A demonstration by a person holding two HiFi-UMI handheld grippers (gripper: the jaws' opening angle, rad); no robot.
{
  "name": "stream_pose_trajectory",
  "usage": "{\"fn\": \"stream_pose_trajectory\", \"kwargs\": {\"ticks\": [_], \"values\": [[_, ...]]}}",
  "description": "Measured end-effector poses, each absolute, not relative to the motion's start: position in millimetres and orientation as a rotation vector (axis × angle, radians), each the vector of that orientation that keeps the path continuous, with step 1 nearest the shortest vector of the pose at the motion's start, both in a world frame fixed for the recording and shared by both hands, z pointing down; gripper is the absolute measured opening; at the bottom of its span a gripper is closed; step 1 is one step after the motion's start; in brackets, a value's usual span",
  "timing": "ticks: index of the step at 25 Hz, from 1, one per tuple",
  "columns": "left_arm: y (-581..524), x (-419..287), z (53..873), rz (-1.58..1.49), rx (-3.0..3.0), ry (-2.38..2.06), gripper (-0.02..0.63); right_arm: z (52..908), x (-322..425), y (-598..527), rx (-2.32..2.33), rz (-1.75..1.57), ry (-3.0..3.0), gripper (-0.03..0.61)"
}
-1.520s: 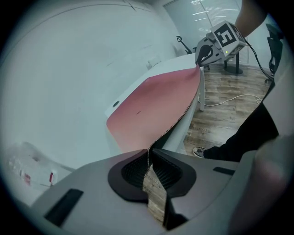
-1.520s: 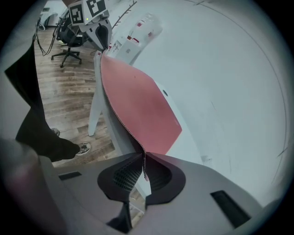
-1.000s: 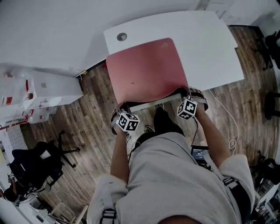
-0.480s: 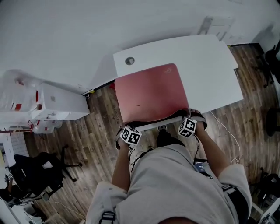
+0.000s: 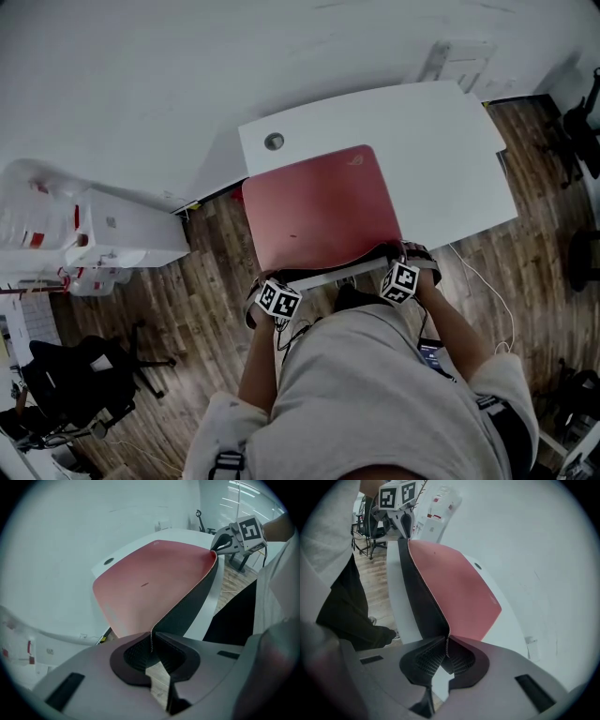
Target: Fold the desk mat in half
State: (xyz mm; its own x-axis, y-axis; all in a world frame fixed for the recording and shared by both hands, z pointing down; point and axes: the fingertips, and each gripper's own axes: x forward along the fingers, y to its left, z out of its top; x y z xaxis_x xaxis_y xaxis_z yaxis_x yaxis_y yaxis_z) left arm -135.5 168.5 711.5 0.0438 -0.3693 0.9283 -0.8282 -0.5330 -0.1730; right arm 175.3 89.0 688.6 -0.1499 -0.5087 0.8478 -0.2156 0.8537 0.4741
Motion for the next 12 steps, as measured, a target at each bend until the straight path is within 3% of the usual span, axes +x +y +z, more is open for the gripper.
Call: {"fn": "stream_pose_trajectory", "kwargs": {"ticks": [12], "values": [[151, -138, 708, 1.481, 1.928, -1.275, 0.038, 679, 173, 71, 0.609, -0.272, -1.804, 0.051]]}}
